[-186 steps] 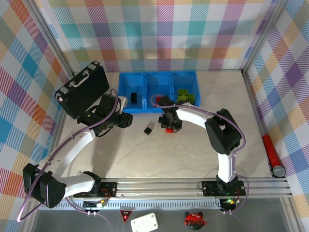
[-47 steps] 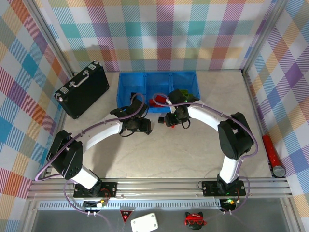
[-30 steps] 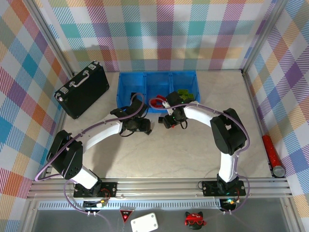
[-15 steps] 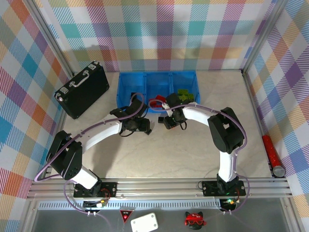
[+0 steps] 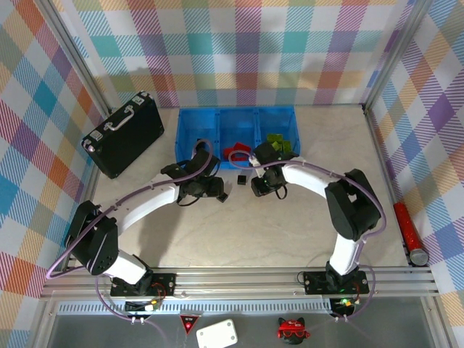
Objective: Sort the legos into containers by color
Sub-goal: Pick up the lego from the center of the table.
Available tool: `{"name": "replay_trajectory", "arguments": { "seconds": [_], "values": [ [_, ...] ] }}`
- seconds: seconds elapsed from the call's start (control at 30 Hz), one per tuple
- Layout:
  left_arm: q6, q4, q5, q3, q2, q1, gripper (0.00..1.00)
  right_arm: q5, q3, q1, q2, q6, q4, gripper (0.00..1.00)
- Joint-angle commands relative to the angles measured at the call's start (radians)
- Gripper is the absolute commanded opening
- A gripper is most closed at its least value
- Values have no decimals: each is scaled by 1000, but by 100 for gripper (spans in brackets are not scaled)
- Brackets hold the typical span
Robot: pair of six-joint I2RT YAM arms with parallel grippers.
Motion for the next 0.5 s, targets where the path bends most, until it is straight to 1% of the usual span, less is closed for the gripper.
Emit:
{"name": "replay_trajectory", "arguments": {
  "seconds": [0.0,0.1,0.23,0.33,0.47],
  "values": [
    [-35,9,-1,-44,-36,5,51,-33,-3,11,-71,37,-60,36],
    [-55,38,32,-79,-52,26,51,-52,20,12,-107,52,-87,36],
    [-77,70,75,-120,-74,60,51,-78,84,12,-109,76,-98,36],
    [-85,89,102,-152,-96,86,51,-107,154,12,-79,100,-98,36],
    [-77,76,98,-170,-130,94,51,-127,274,11,-7,135,-102,35]
  ]
}}
